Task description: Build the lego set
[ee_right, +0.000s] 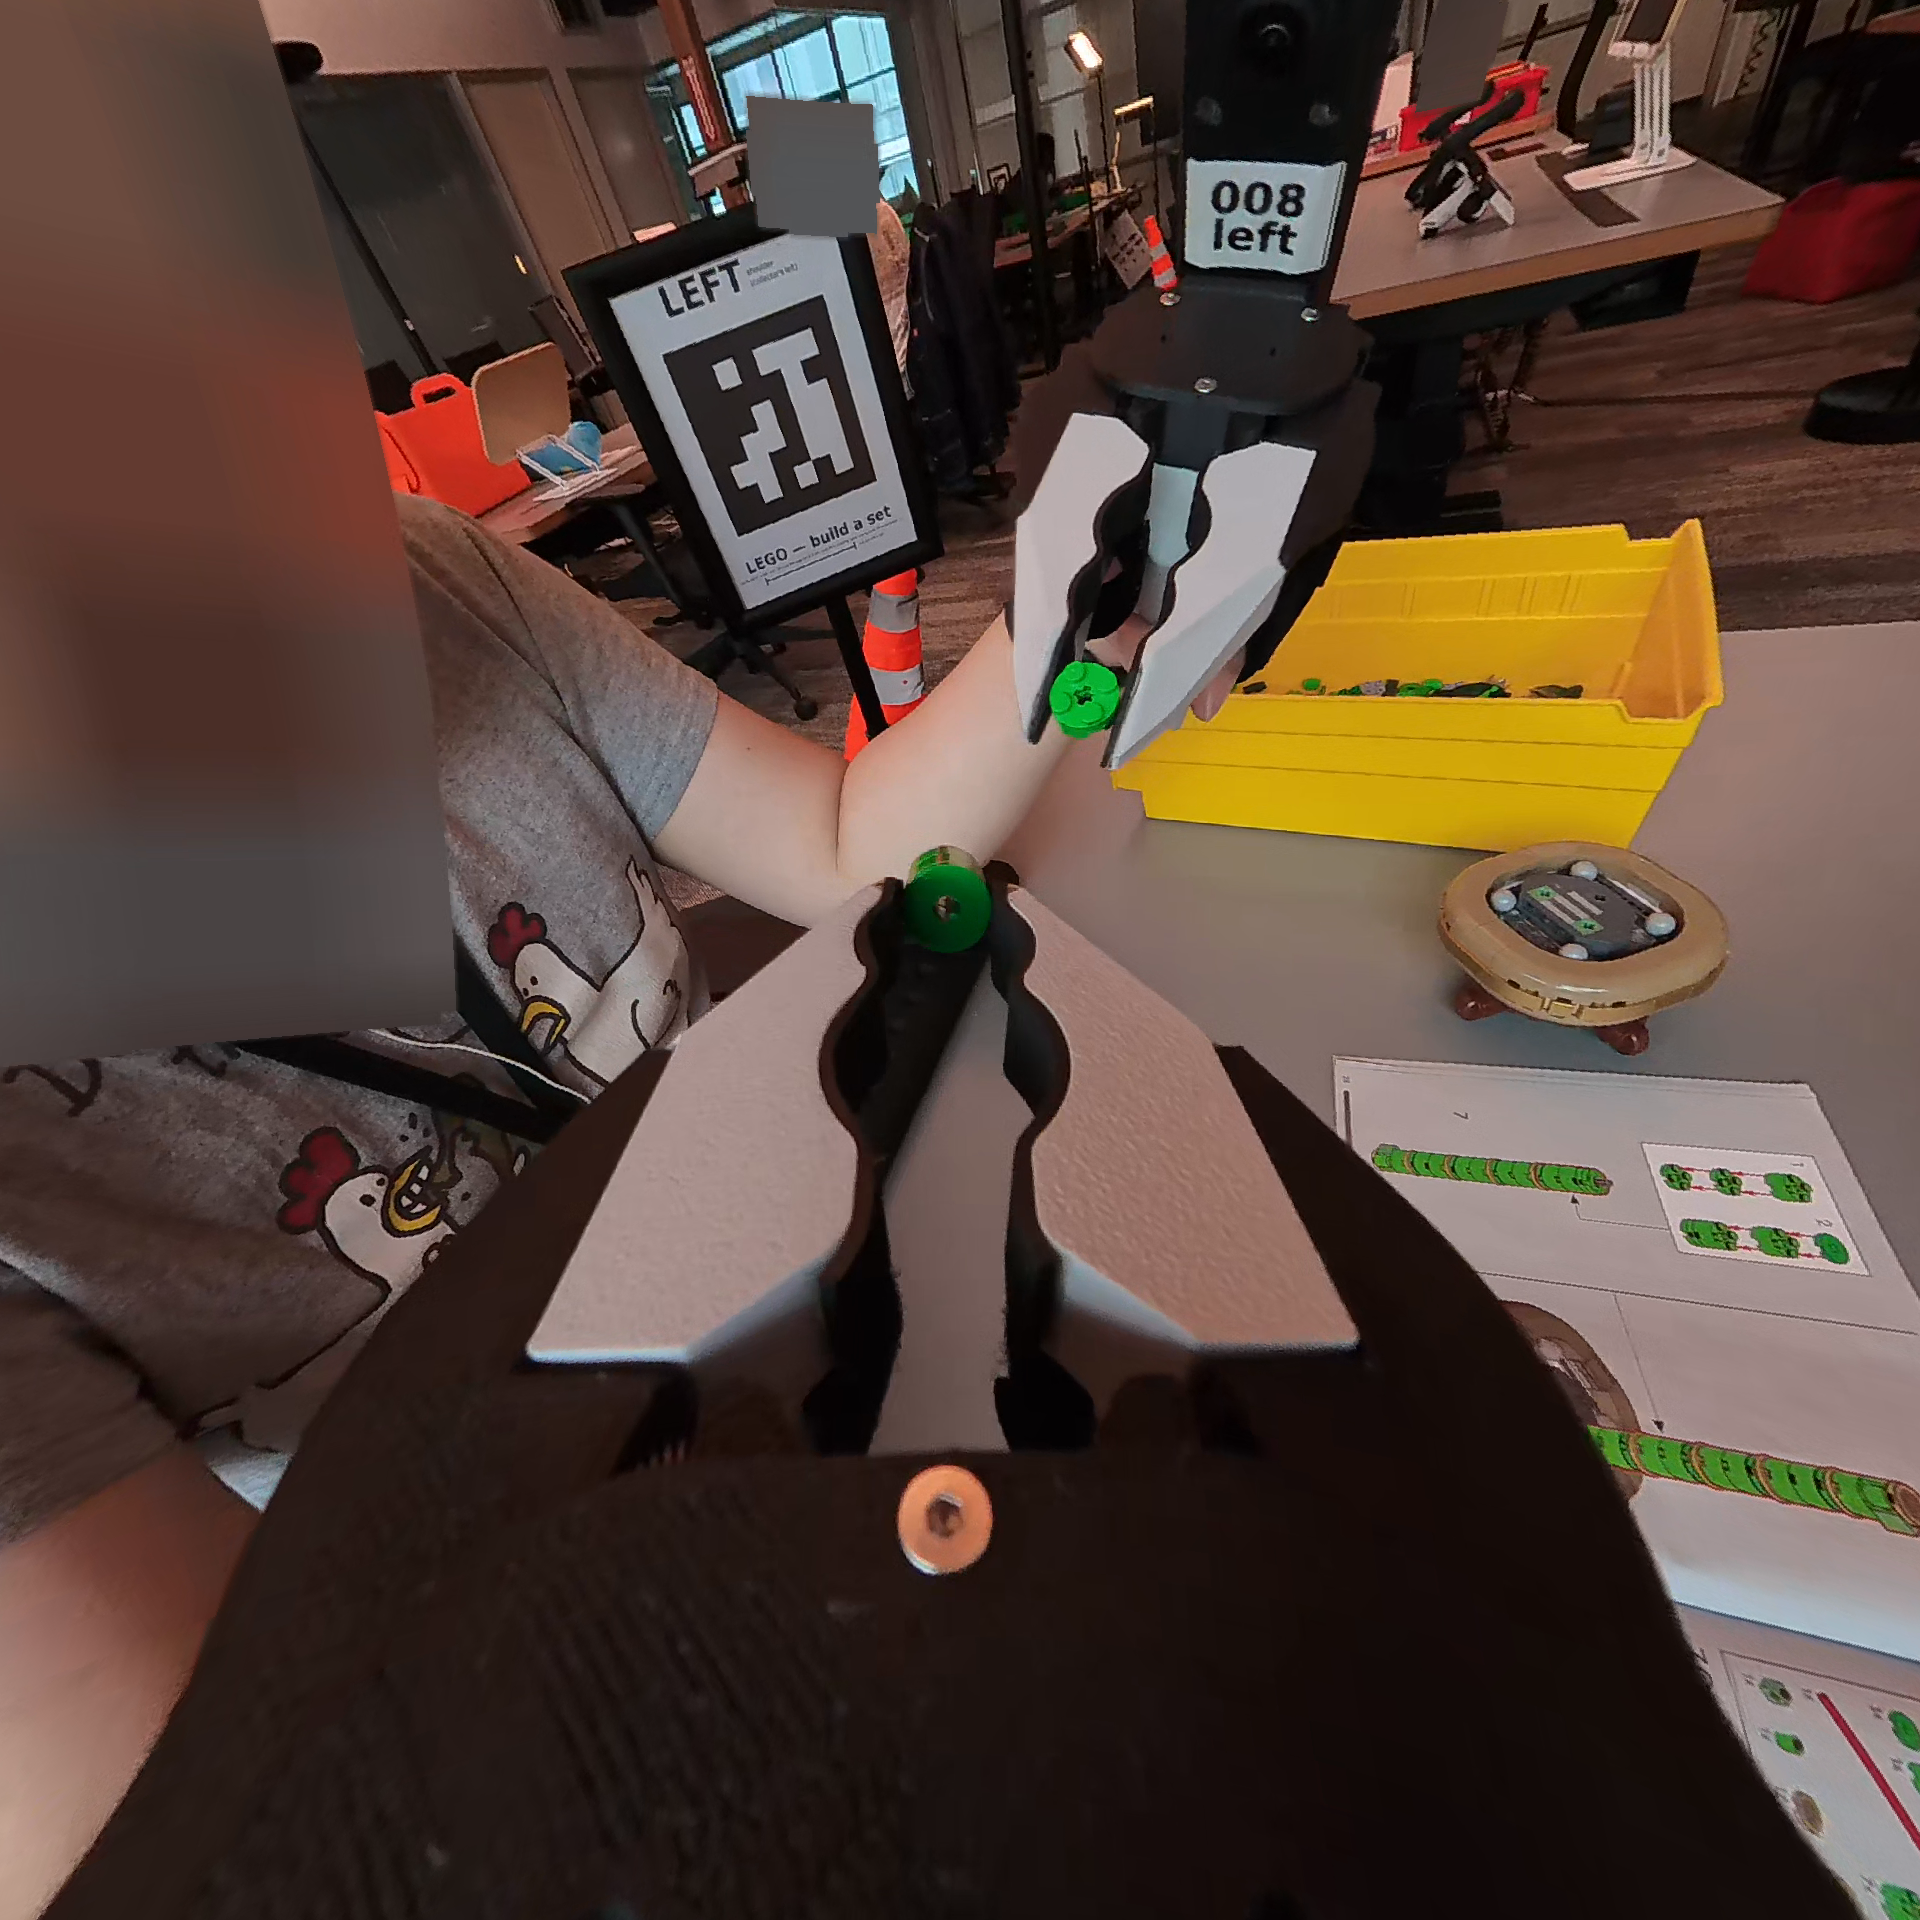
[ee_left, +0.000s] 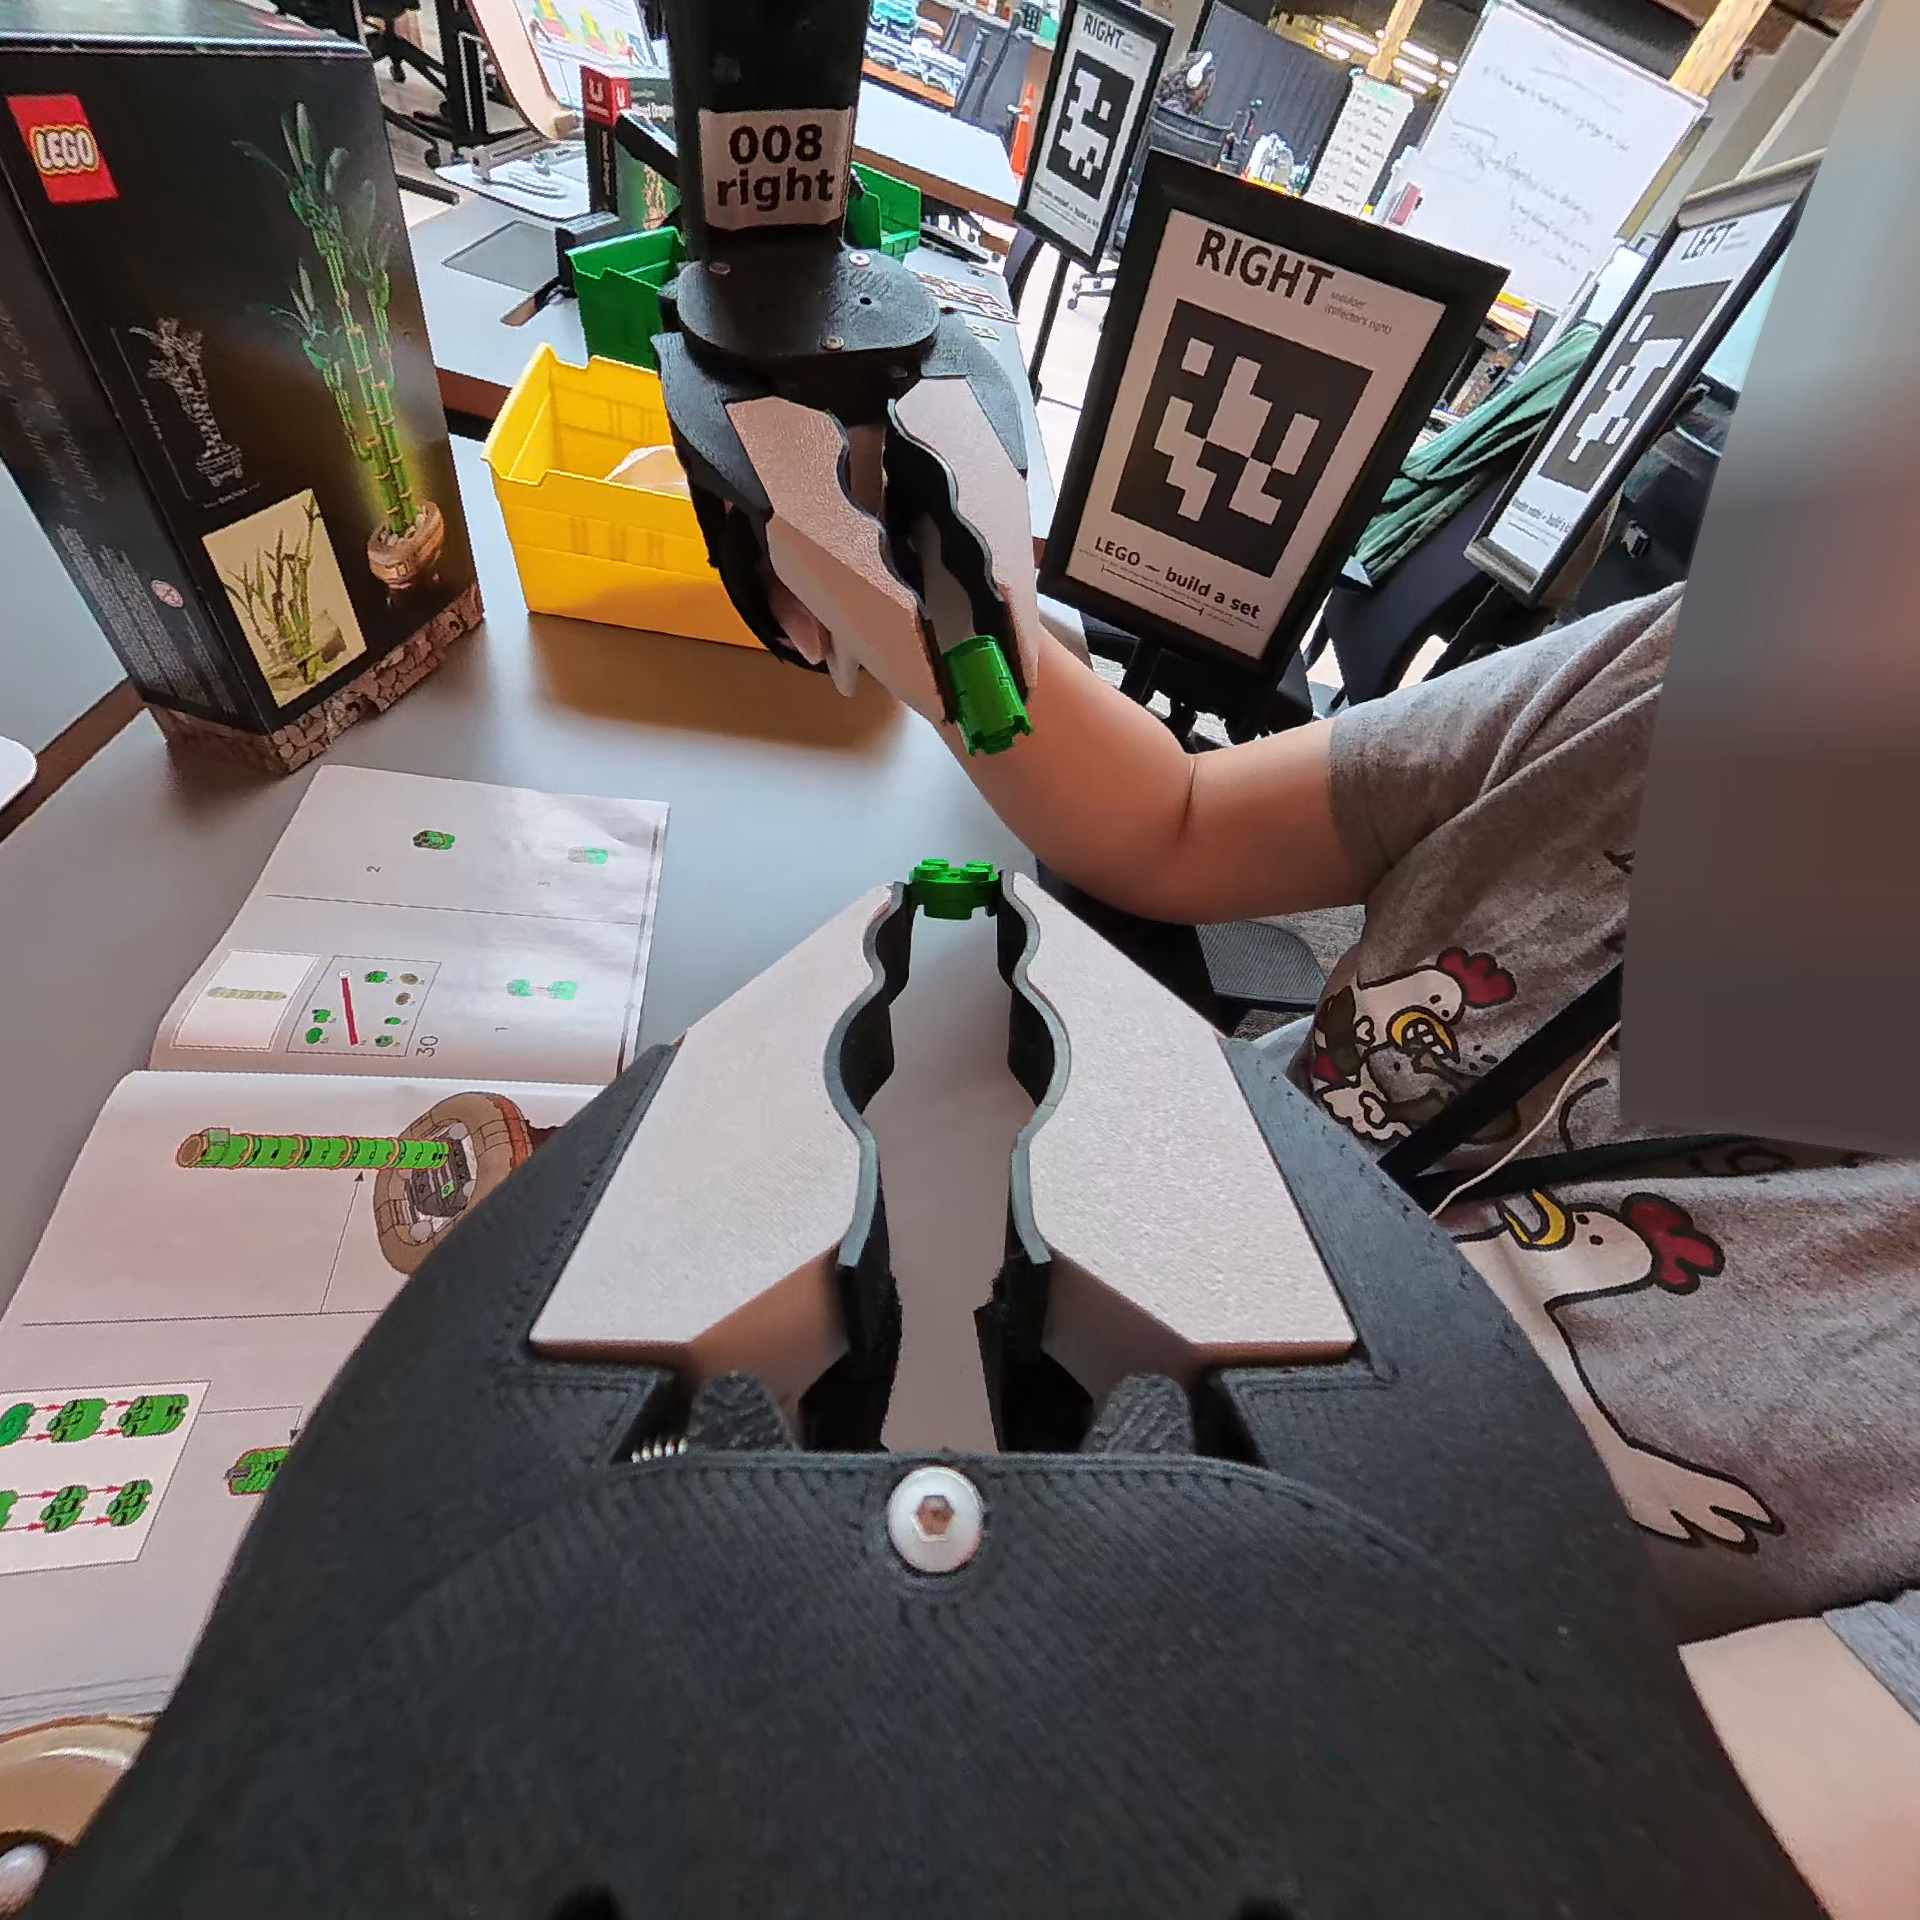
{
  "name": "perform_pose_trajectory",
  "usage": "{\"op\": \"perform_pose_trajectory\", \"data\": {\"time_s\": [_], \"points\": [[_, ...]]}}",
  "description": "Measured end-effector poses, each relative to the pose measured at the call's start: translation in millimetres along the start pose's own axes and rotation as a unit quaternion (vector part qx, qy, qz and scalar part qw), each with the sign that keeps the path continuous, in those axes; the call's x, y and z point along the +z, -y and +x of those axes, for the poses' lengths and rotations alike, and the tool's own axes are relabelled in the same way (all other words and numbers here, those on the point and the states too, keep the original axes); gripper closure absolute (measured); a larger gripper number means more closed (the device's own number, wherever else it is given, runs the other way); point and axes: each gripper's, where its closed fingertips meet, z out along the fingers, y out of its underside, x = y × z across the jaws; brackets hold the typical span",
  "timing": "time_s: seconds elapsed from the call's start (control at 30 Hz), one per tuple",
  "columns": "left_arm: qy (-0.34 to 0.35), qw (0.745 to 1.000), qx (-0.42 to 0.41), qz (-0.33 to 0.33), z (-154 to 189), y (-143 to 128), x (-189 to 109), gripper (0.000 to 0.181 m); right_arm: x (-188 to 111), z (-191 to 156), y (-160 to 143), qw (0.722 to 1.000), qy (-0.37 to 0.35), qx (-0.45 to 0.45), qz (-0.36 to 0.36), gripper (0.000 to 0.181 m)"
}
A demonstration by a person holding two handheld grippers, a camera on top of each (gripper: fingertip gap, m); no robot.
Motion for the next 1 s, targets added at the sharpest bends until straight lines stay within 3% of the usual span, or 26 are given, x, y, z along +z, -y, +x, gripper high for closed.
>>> {"op": "perform_pose_trajectory", "data": {"time_s": [1.0], "points": [[0.003, 1.000, 0.008, 0.000, 1.0, 0.0, -3.3, 0.166, 1.3, 3.8, 1.0, 0.998, -0.041, -0.038, -0.013, 0.166]]}}
